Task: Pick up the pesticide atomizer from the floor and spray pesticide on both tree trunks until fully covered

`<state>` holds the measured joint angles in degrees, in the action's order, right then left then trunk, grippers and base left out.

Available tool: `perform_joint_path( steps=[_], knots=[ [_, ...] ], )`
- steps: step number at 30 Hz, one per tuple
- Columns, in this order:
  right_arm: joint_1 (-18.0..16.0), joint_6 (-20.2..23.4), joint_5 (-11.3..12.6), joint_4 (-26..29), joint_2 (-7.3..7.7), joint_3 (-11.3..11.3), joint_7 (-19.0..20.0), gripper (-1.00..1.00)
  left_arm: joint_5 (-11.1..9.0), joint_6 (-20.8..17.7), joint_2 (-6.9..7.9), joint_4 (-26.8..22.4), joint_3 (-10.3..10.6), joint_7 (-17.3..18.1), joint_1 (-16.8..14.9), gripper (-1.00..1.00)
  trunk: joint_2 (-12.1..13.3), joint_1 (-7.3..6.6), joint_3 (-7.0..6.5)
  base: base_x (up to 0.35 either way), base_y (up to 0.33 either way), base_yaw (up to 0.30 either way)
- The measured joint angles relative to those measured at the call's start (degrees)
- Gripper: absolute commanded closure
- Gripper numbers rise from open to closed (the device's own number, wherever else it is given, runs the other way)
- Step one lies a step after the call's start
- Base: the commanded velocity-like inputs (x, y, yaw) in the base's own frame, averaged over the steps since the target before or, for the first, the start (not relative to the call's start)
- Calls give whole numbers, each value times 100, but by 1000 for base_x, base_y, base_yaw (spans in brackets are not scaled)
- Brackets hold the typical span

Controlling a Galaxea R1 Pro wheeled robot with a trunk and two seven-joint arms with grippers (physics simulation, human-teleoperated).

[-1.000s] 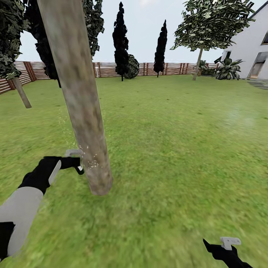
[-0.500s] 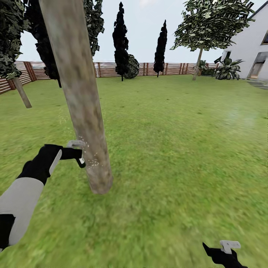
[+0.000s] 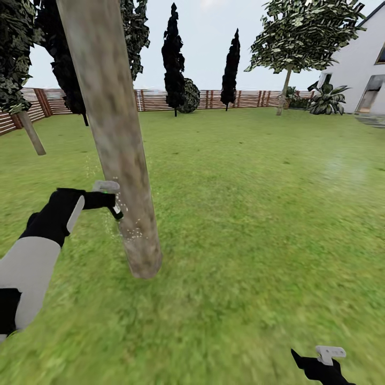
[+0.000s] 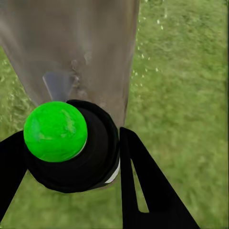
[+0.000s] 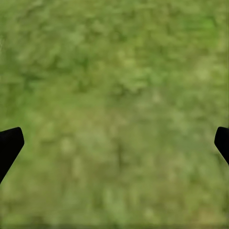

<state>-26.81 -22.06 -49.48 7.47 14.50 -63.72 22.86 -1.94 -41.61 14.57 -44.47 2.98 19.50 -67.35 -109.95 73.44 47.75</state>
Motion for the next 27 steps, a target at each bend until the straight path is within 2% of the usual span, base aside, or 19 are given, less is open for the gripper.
perform_joint_path(
  steps=[3,8,15,18,21,25,26,27],
  knots=[
    [0,0,0,0,0,0,1,-100,29,-6,2,7,13,2,5,100,0,0,1,0,0,0],
    [0,0,-1,8,-89,1,1,-100,43,1,-9,18,39,4,47,100,0,0,1,-39,0,0],
    [0,0,0,9,-97,0,4,-100,56,-11,-14,11,29,-2,9,100,0,0,0,-89,0,0],
    [0,0,0,9,-104,0,2,-100,59,-244,0,-70,19,-5,-103,100,0,0,0,0,0,0],
    [0,0,0,9,-105,0,1,-100,56,-310,1,-255,18,-5,-133,100,0,0,1,0,0,0],
    [0,0,0,16,-106,0,8,-100,69,-258,-13,-251,45,0,5,100,1,1,1,0,0,0],
    [0,0,4,21,-101,-11,2,-100,43,-227,-9,-246,38,10,186,100,1,1,2,0,0,0],
    [0,0,5,26,-97,-18,0,-100,-11,-206,-19,-258,27,21,532,100,0,0,2,0,0,0]
  ],
)
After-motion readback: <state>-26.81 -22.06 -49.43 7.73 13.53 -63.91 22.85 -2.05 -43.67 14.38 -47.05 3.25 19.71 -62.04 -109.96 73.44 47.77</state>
